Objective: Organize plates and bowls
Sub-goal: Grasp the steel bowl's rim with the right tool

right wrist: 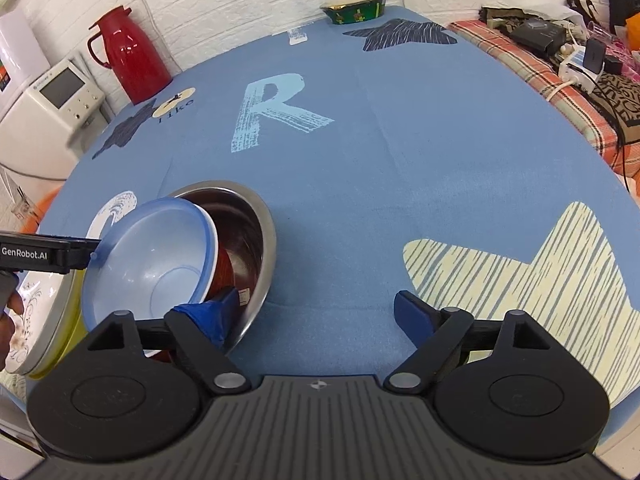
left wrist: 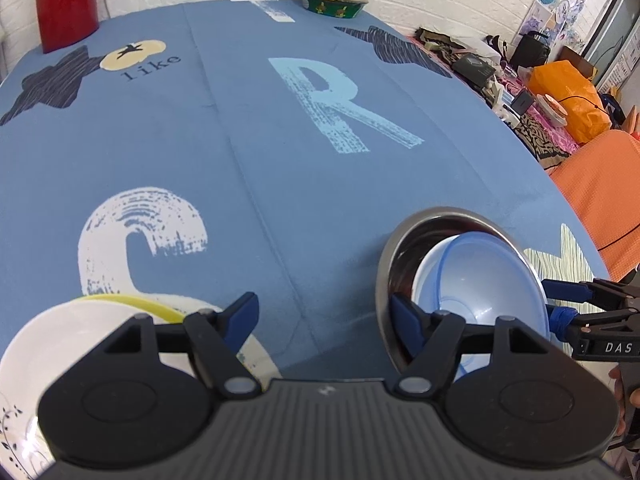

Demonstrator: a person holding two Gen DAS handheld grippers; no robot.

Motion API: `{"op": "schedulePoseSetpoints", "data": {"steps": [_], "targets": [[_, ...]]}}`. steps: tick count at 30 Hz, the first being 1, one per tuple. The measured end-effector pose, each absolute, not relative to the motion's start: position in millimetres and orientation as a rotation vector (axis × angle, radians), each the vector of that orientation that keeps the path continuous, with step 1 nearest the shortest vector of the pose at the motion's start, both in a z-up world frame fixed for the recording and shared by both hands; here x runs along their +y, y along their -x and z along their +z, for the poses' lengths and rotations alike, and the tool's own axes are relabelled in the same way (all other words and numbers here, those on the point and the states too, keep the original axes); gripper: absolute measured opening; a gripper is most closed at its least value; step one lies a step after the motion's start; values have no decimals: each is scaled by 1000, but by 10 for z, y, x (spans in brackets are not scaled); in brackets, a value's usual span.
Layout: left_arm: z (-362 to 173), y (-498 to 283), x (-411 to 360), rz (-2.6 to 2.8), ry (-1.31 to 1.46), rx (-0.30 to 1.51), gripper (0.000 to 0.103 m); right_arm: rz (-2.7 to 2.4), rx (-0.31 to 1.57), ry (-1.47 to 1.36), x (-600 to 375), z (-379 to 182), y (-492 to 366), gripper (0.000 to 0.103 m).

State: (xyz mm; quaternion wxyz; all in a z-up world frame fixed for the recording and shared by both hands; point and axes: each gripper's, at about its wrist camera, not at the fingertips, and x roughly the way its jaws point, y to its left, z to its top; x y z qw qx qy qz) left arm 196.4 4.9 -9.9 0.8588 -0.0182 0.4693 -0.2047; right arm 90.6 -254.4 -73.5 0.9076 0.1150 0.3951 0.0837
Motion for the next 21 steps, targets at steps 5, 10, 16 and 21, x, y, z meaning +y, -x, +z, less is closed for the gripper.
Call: {"op": "schedulePoseSetpoints", "data": {"steps": [5,10,16,21], "targets": [[-105,-1973,65,-432,53,989,69,142,784,-202,-2477,-711,-859,73],[-104,-1982,72,-412,77,995,69,48,772,-163,-2372,-675,-810,74],[-102,-1964,57,-396,81,995,69,-22,735,-235,-2403,-735,-748,75],[-112,-1964,56,-370,108,994,70,-32,748,-347,-2468,-789,-750,75]]}}
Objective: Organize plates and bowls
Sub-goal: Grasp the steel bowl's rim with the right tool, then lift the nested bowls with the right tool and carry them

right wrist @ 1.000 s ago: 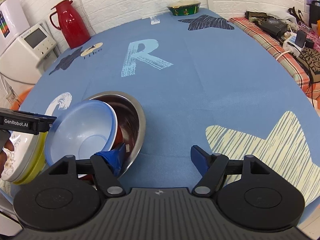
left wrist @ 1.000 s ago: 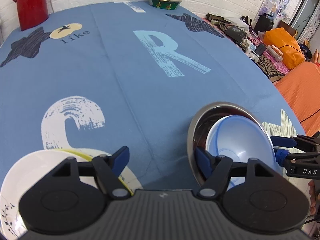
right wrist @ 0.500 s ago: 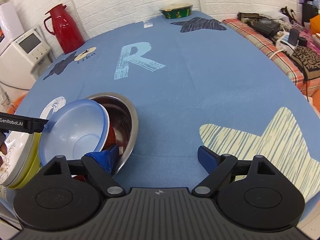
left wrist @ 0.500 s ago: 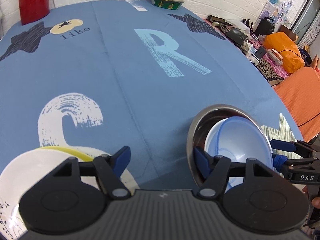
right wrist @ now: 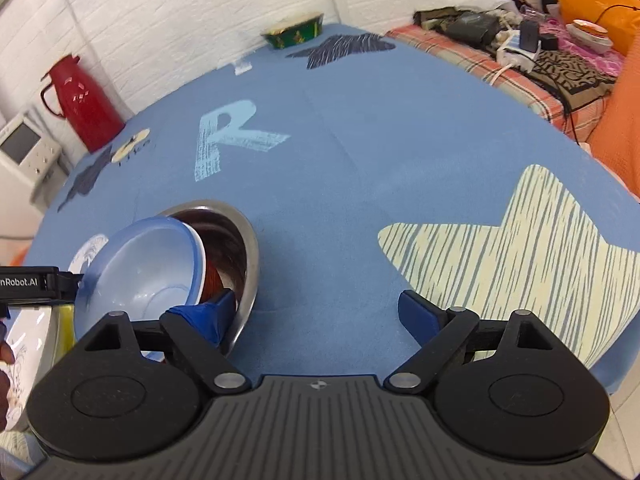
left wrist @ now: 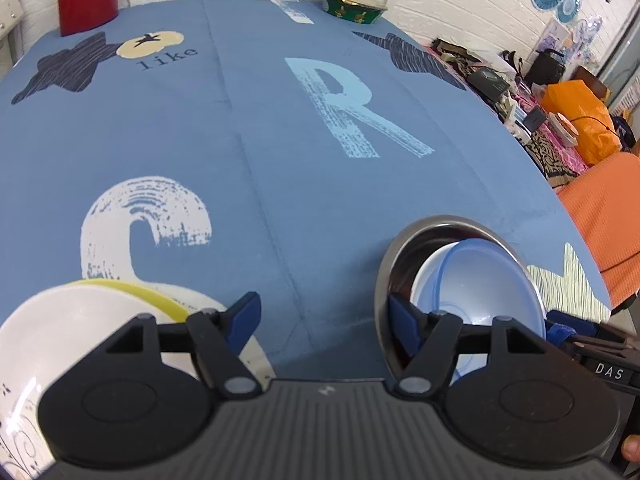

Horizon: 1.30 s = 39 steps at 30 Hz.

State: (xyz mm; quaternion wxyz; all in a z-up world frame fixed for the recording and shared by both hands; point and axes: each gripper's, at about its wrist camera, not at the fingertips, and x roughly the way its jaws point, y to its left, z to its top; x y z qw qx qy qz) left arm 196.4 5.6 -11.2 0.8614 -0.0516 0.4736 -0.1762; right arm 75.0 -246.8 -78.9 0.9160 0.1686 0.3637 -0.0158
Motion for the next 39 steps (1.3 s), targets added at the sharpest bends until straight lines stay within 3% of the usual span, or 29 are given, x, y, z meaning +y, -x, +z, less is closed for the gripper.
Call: {"op": "schedulePoseSetpoints", "data": {"steps": [10,20,23,24,26,27,30,39], "targets": [[-149,-1981,53,-322,196,990,69,-53,689,-364,-2411,-830,-642,76],[-145,-1951,70,-350,210,981,60,0,594,-239,-2371,-825,-583,69],[-139,-1939,79,-377,212,980,52,61,584,-288,-2439,-858,-589,59],[-137,-1935,82,-385,213,981,50,98,575,-322,-2468,-869,-585,45],[-125,-1925,70,-411,209,980,36,162,569,-416,-2525,-892,-598,25],[-112,-1909,53,-425,201,974,32,174,572,-437,-2527,-892,-611,22],[-88,-1882,5,-431,195,966,20,184,578,-464,-2516,-886,-615,19],[-111,-1860,20,-398,263,967,16,171,613,-595,-2594,-932,-639,19]]}}
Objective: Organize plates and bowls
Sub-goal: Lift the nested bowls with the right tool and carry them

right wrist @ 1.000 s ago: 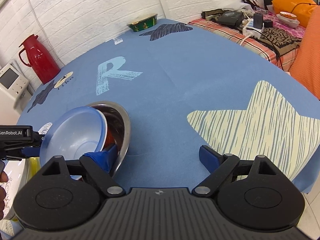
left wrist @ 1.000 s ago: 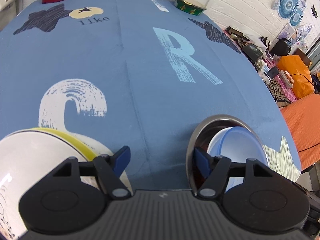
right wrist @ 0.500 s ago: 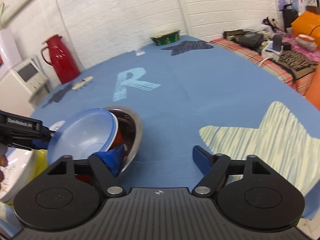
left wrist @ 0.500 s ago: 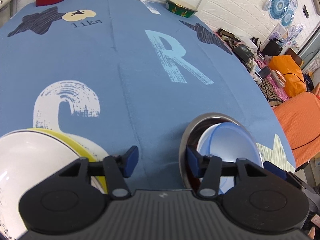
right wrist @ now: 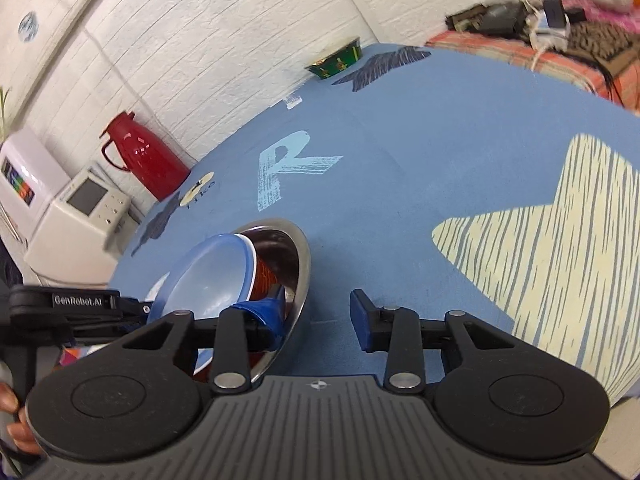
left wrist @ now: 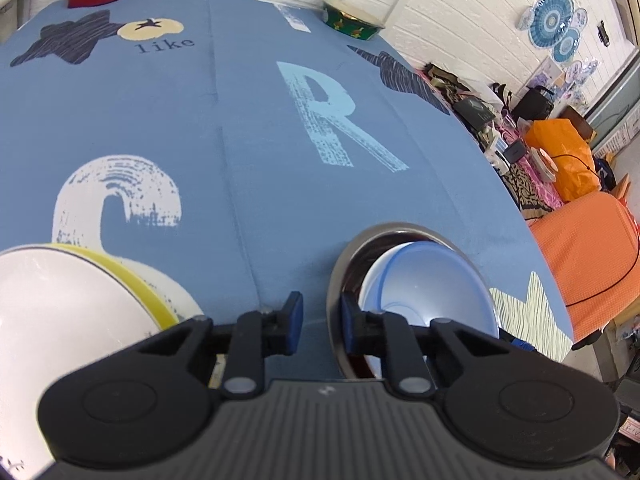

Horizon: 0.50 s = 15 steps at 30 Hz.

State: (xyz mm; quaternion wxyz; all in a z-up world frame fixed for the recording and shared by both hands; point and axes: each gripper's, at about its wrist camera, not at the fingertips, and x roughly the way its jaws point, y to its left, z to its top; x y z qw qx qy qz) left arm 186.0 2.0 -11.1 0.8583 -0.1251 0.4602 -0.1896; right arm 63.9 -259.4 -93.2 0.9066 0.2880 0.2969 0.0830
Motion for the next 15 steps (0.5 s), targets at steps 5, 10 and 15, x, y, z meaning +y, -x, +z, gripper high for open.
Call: {"op": "schedulePoseSetpoints", "data": {"steps": [5,10,15], "targets": [[-106,-1855,15,-390,266,969,16,175,622,-481,-2508,-840,-659,18],[-104,-1859,19,-410,274,971,7,155,657,-162,-2227,-673,-736,18],[-73,-1836,-55,-409,229,958,2,188,739,-4,-2179,-590,-864,18]]}}
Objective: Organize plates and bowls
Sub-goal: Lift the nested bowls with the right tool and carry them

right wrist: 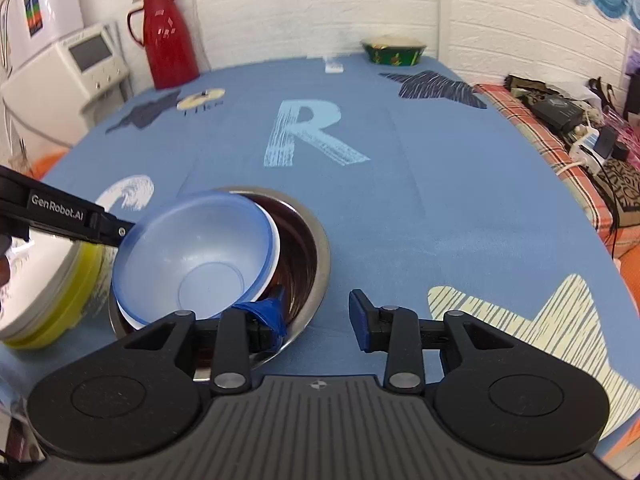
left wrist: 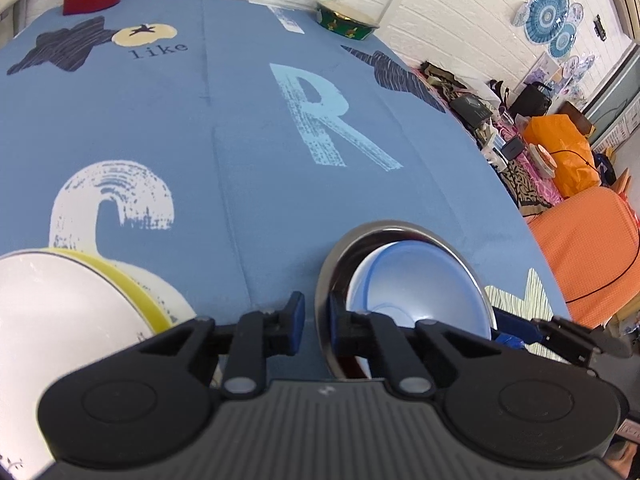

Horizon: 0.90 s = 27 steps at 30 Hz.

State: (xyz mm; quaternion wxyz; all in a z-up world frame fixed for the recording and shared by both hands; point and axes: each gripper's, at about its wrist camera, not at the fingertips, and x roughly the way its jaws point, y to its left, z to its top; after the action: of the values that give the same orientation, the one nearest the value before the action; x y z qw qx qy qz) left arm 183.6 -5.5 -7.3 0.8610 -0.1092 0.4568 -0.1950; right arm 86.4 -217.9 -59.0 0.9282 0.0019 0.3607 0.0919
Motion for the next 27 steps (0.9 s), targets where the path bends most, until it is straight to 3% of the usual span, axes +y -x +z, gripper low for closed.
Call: {"op": "schedulePoseSetpoints", "data": {"steps": [7,27], "targets": [[-47,-1865,-64,-411,236,960,0,202,820,114,-2032,-506,-963,18],[-31,-2039,211,-379,301,971,0,234,828,69,-1844,-459,-1187,16]]}}
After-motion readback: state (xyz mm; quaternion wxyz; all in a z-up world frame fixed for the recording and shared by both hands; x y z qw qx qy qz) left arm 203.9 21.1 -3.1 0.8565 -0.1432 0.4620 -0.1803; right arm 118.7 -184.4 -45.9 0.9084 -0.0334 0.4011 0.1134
